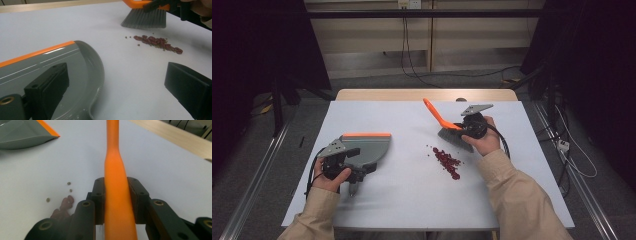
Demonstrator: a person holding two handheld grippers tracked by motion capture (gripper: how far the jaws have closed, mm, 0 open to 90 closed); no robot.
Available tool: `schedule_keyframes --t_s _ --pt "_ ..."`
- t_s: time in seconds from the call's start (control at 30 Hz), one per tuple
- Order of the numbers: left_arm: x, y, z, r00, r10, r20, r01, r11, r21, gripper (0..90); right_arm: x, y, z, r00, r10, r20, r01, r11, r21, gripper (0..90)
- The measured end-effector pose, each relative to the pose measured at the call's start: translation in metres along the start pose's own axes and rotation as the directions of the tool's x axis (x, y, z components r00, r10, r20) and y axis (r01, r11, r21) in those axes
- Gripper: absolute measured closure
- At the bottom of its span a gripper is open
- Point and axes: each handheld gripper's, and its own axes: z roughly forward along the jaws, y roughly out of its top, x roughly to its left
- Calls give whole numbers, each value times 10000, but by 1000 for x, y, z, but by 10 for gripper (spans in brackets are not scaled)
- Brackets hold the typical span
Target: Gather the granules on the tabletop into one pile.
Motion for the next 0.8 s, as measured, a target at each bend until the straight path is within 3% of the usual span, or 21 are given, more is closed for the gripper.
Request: schedule_keyframes --t_s 0.13,0.27,0.33,0.43,0.53,0.63,0.73,0.8 --pt "0 0 1 10000 61 50 -61 10000 47 55 1 4 -3 9999 -102 -70 109 9943 1061 686" --pt "0 0 1 10000 60 20 -60 9999 96 55 4 11 -4 9990 -417 190 383 9874 1537 684" --pt "0 0 1 10000 64 29 -64 9999 93 55 4 13 0 9985 -537 51 514 9756 2133 698" --pt "0 0 1 10000 54 14 -54 10000 63 55 4 15 2 9966 -824 -81 818 9642 2523 707" --pt "0 0 0 10000 30 2 -30 10000 42 55 2 16 1 9970 -719 -286 766 9703 2293 709" --pt "1 0 0 10000 -26 -48 26 10000 17 55 0 21 0 9928 -1046 -576 1119 9833 1433 710" --pt "1 0 -1 10000 -25 -64 25 10000 30 55 0 29 7 9848 -1482 -908 1566 9832 933 710" --pt "2 -1 -2 9999 -71 -82 71 10000 3 55 2 36 19 9637 -2363 -1242 2452 9675 612 710"
